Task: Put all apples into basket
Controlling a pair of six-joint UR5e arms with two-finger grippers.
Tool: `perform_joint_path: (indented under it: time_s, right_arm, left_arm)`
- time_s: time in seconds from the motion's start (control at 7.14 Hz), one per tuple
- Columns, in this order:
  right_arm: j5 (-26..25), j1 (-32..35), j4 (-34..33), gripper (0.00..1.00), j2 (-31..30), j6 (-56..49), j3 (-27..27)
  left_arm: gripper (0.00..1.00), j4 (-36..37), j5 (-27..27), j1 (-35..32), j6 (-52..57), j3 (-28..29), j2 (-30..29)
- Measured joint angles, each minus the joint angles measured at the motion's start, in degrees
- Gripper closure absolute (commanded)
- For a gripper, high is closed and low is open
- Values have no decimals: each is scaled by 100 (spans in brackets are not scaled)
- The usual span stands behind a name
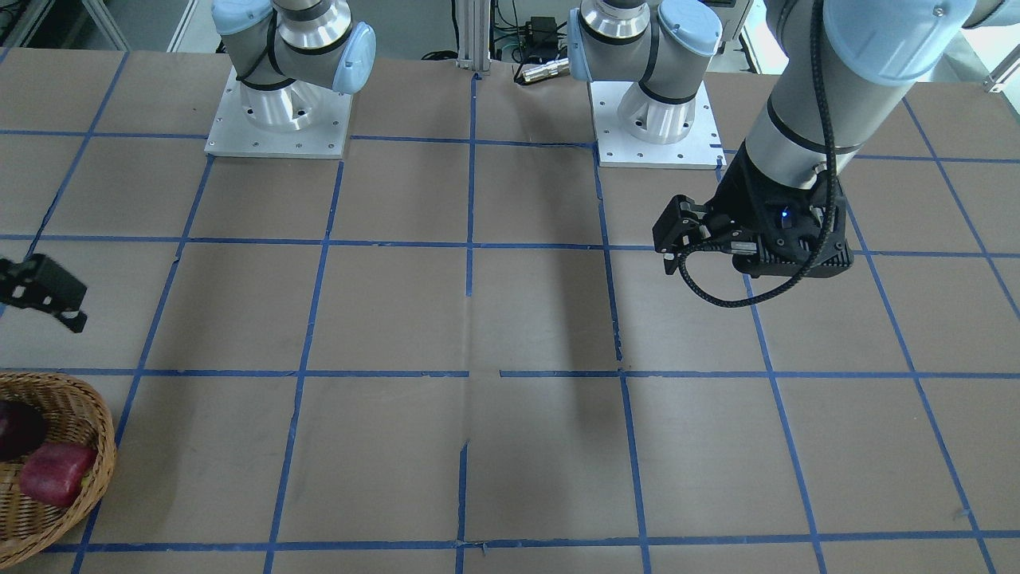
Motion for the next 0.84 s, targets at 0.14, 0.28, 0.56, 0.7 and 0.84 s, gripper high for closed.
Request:
perform_joint_path:
  time_s: [0.14,0.28,0.56,0.7,0.84]
  right_arm:
    - [-206,508,57,0,-387,778,329]
    - [-570,1036,103,0,-602,1399,528]
    - [-869,1665,175,0,-662,1961,444]
    - [-811,1779,385,0,-586,2020,206]
    - [-757,1837,707,0,-449,2041,-114]
  left_arm:
    - [0,-2,0,0,0,0,3]
    - [0,-2,-5,-2,-5,0,3]
    - [0,-3,-15,-8,-86,0,4]
    - [0,-5,-6,-11,-113,-6,1]
    - [0,-6,7,-20,-127,-13,0]
